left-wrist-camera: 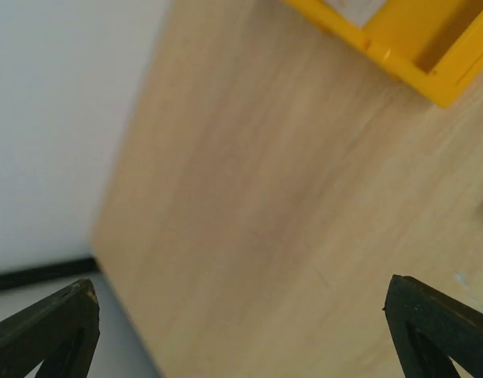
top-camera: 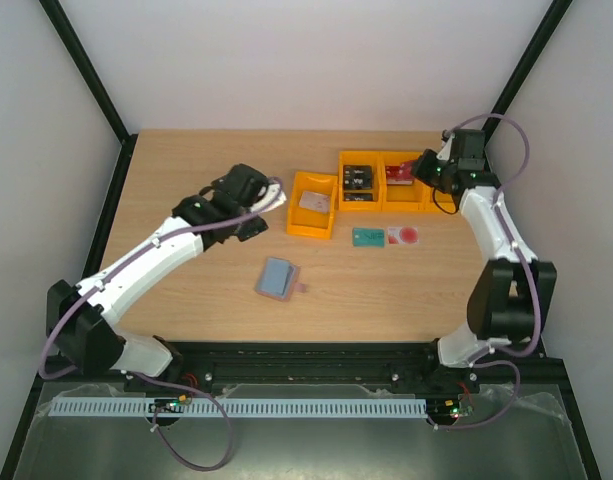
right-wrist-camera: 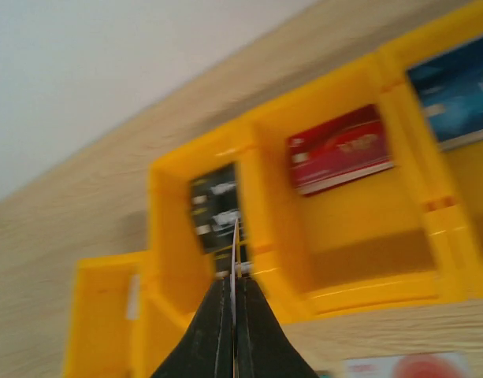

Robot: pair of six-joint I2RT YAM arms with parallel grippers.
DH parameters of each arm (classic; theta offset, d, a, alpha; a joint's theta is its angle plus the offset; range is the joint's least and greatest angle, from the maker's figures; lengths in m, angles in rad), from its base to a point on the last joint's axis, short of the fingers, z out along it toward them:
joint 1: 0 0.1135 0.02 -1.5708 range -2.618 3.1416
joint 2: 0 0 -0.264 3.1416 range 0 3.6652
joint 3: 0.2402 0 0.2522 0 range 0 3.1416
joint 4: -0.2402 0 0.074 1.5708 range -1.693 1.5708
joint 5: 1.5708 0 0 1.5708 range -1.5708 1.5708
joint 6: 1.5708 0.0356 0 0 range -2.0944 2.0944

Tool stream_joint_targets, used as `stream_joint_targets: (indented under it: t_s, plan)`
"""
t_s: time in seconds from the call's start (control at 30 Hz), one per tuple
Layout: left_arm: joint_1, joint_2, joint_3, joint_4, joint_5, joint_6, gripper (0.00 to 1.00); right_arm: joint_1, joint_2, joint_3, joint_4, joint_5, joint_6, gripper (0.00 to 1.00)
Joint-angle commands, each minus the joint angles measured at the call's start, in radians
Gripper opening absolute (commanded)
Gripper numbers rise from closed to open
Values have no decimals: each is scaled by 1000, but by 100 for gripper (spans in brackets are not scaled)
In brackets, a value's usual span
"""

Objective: Take the credit cards out of the card holder

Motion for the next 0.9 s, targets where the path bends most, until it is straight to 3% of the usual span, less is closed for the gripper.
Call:
stream_joint_targets:
  t_s: [0.0,0.37,0.57,0.87]
  plan:
    - [162,-17,-28,-116,349,-255,99,-71,177,137,-144,-10,-152,2]
    - [380,-77,-241,18,525,-372,99,-83,553,490,-143,-129,-188,2]
    - [405,-54,-244,22,507,-364,99,-83,669,605,-174,-151,-159,2]
    - [408,4,-233,22,501,-363,99,-83,723,629,-175,-124,-154,2]
